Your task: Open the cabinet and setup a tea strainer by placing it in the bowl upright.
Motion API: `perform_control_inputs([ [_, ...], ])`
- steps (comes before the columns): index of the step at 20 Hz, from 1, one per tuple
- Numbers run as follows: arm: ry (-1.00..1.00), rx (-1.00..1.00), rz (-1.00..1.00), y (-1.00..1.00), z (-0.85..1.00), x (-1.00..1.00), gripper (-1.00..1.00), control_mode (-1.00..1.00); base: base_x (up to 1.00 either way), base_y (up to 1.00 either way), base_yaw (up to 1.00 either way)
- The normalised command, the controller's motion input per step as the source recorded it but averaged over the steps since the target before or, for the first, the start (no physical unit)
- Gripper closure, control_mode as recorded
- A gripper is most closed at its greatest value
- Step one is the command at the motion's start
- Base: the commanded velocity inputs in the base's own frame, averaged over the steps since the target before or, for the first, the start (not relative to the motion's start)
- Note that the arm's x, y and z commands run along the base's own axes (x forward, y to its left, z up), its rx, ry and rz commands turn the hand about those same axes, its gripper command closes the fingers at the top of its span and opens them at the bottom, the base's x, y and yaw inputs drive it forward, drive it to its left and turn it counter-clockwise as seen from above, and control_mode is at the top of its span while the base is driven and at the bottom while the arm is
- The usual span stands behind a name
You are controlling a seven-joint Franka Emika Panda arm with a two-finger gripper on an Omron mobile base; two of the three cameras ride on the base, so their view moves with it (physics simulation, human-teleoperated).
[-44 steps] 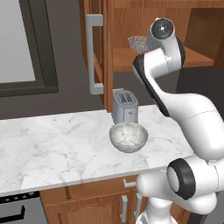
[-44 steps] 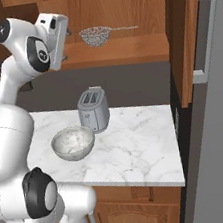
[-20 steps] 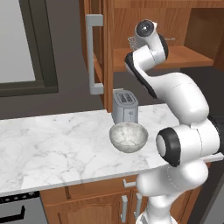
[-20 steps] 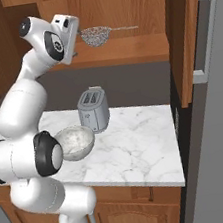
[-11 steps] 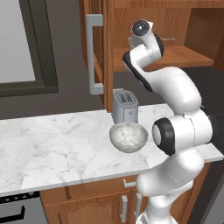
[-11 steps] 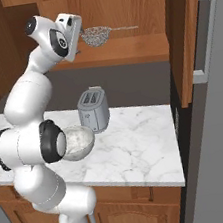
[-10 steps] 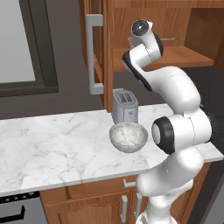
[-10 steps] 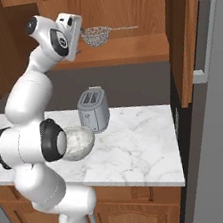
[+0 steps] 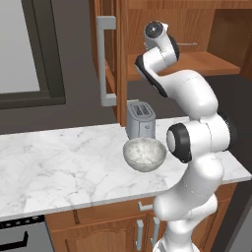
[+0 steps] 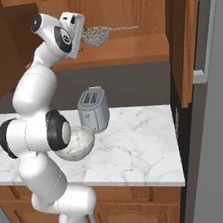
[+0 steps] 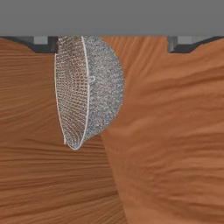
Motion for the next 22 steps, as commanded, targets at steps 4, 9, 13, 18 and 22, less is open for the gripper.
perform_control_inputs([
  [4,0.00,0.00,0.00,0.00,0.00,0.28,-1.00,-1.00,0.00,0.00,0.00],
  [9,0.00,0.00,0.00,0.00,0.00,0.28,-1.00,-1.00,0.00,0.00,0.00],
  [13,0.05,0.00,-0.01,0.00,-0.07,0.22,-1.00,-1.00,0.00,0.00,0.00],
  [18,0.08,0.00,-0.03,-0.03,-0.18,0.11,-1.00,-1.00,0.00,0.00,0.00],
  [22,0.03,0.00,-0.03,-0.06,-0.05,0.14,-1.00,-1.00,0.00,0.00,0.00],
])
